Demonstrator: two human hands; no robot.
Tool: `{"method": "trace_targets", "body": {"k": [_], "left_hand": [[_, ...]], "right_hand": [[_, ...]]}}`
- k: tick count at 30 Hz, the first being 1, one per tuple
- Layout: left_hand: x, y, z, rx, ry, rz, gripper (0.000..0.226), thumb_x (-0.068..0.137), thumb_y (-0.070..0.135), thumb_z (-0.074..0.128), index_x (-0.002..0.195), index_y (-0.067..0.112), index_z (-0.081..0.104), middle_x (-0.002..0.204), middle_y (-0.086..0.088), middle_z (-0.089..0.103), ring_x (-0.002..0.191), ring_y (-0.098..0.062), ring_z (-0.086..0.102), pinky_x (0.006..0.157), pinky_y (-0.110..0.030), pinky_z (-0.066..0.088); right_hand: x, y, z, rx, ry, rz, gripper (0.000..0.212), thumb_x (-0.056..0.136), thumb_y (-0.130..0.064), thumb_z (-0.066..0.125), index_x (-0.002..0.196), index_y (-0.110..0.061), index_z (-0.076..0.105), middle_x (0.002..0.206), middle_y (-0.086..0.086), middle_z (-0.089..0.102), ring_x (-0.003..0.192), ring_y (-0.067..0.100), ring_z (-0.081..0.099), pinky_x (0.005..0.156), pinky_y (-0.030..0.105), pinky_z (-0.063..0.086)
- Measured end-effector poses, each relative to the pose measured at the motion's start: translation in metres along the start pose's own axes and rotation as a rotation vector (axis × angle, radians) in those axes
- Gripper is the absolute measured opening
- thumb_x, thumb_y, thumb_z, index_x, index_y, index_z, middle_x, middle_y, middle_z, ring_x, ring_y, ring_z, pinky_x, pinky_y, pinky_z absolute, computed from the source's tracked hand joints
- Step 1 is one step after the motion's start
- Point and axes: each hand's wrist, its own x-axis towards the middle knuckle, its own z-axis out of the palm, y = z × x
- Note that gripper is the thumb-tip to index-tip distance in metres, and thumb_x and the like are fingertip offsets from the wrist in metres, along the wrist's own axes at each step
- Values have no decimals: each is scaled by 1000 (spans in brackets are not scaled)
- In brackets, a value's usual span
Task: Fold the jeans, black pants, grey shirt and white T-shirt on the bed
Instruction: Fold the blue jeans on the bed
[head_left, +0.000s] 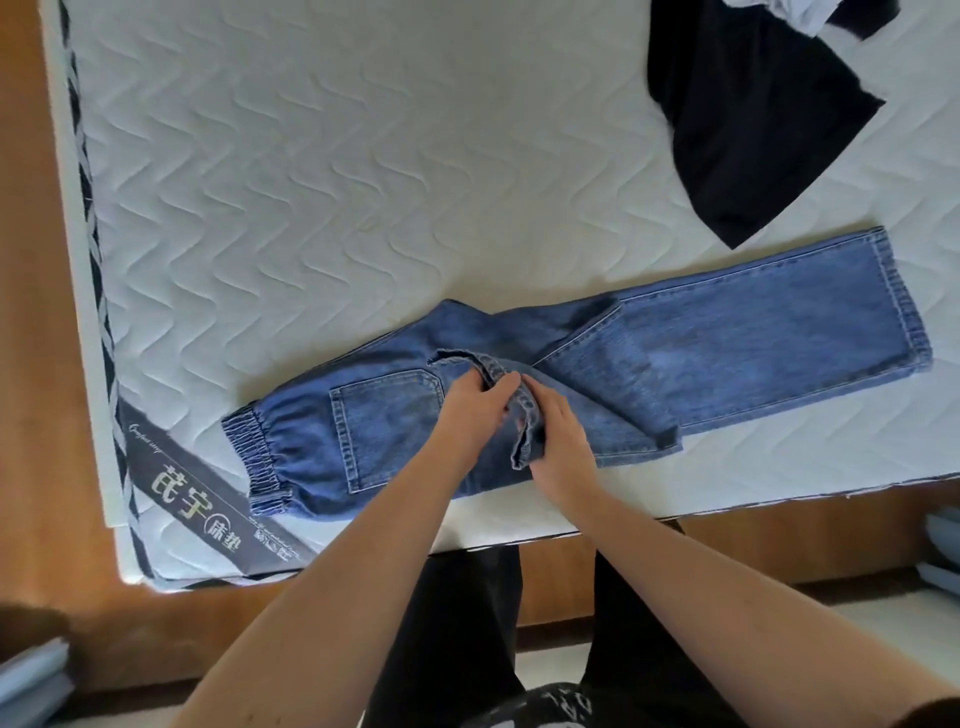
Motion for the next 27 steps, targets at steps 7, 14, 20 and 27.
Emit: {"method": "trace_targets", "body": {"k": [7,14,20,27], "left_hand": [[-1,34,11,450,59,340,22,88,41,69,100,23,72,162,-2,-2,148,-14,6,115,-24,11],[-4,94,91,481,-107,533,14,83,27,77,93,19,75,130,-8,46,119,-25,48,106,-39,40],[14,147,186,937,-133,776,38,91,51,57,107,21,73,116,-12,57,111,-33,51,97,-44,41],[39,189,300,1025,-275,1084,24,93,12,58,115,12,68,121,-7,57,99,-26,61,88,-41,48]], "right_hand": [[-3,-6,-87,279,138,25,67,85,4,58,115,-55,50,109,-28,57,99,-1,60,79,13,50],[-6,26,-185,340,203,109,43,77,-1,67,107,-32,65,99,-13,69,88,-3,63,69,9,48],[-4,76,-247,478,407,289,52,85,10,50,99,-36,69,92,-16,70,85,1,64,68,14,50],[13,148,-314,604,621,569,16,88,-39,67,80,-25,66,76,0,69,58,15,54,52,33,42]]}}
